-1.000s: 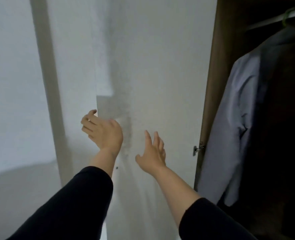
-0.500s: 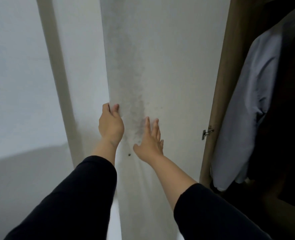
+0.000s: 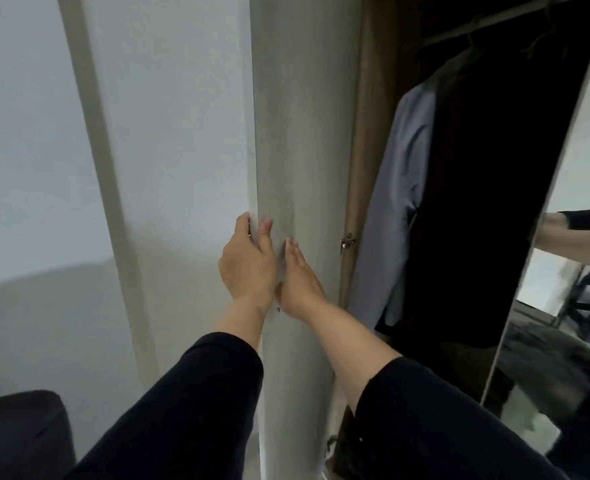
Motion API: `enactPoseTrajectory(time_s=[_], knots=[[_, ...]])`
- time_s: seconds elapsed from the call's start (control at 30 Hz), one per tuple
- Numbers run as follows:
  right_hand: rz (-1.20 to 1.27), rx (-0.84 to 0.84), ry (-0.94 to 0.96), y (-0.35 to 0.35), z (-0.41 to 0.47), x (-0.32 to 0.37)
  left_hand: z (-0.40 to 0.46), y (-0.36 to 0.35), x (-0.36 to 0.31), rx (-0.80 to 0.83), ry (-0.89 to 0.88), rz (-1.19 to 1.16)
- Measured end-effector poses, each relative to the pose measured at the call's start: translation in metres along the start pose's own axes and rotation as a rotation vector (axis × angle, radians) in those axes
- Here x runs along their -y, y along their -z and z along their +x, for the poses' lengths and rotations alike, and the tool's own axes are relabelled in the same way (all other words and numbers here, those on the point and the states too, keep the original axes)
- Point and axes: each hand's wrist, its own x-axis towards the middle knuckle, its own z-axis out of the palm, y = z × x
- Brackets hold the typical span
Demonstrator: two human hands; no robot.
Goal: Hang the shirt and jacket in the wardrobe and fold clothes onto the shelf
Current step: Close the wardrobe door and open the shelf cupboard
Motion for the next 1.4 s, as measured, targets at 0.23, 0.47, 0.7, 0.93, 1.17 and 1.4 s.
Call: enactPoseTrajectory(time_s=[0.23,0.47,0.7,0.93,1.17,1.4], knots=[[-0.386,-0.118,-0.124,0.096,-0.058,-0.055,-0.063,-0.025,-0.042,0.340,-0.346,-0.180],[-0.777,-0.404,-0.326,0.197,-0.105,-0.121,-0.113,-0.081,-0.099,0.559,-0.515,-0.200],[-1.150,-0.403,-0.421,0.246,-0.130,-0.152,-0.130,-0.137,-0.135,0.778,-0.598,-0.084],[-1.192,-0.412,-0.403,0.247,-0.129,-0.165,-0.125,-0.177,-0.157,0.977,-0.611,0.011],[-1.209,-0.452,-0.385,0.247,-0.123,-0.180,-0.130,-0.195,-0.174,1.066,-0.551,-0.042],[-1.209,-0.492,-0.352,0.247,-0.121,-0.185,-0.129,-0.215,-0.174,0.995,-0.588,0.034]])
